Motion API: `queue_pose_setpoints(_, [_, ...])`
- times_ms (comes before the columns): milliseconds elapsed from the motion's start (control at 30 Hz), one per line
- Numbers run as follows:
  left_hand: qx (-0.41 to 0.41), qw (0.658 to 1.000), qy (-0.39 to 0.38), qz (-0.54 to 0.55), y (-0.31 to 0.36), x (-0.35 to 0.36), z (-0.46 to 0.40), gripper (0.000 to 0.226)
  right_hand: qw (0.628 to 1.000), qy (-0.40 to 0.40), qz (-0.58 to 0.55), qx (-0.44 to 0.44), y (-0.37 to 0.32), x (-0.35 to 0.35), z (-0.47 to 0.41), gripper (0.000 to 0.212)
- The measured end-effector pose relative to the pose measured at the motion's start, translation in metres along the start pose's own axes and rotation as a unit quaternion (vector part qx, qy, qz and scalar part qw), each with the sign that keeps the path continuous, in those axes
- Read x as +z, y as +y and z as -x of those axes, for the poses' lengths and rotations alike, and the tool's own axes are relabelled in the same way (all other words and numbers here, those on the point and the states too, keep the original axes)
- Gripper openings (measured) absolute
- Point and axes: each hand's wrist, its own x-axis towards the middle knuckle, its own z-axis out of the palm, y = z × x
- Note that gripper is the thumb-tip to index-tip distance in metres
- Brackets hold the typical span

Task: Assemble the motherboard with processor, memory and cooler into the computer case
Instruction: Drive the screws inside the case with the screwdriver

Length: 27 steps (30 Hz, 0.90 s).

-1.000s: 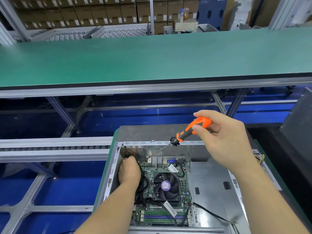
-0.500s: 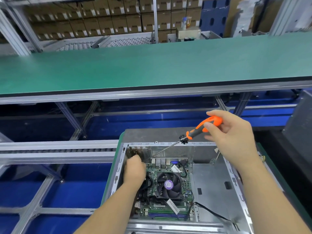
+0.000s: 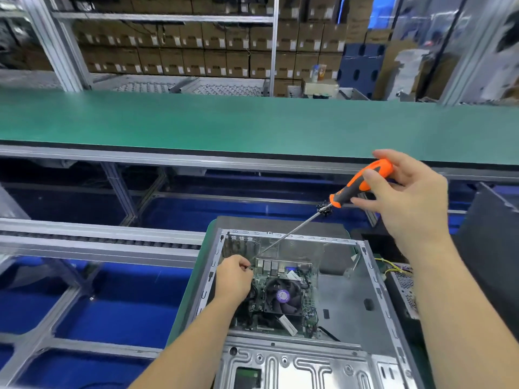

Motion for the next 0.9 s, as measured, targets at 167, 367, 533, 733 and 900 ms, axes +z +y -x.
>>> queue_pose_setpoints(167, [-0.003,1.000,0.000,0.025,-0.002,-0.001,0.001,0.020,0.999,-0.026,0.025,-0.024,-0.014,0.020,0.001,0.029])
queue_pose_setpoints(367, [-0.025,0.997,-0.015,0.076,-0.004,-0.001,-0.002,0.017,0.998,-0.042,0.038,-0.039,-0.020,0.034,0.001,0.028])
queue_pose_setpoints(533, [-0.025,0.995,-0.020,0.093,-0.004,0.001,-0.002,0.015,0.997,-0.049,0.049,-0.045,-0.019,0.041,-0.001,0.030])
queue_pose_setpoints(733, [-0.039,0.995,-0.025,0.088,-0.002,0.002,-0.003,0.017,0.996,-0.051,0.053,-0.049,-0.018,0.044,-0.004,0.031])
queue_pose_setpoints(900, [-0.040,0.995,-0.027,0.090,0.000,0.001,-0.003,0.014,0.996,-0.054,0.054,-0.048,-0.018,0.044,-0.003,0.030])
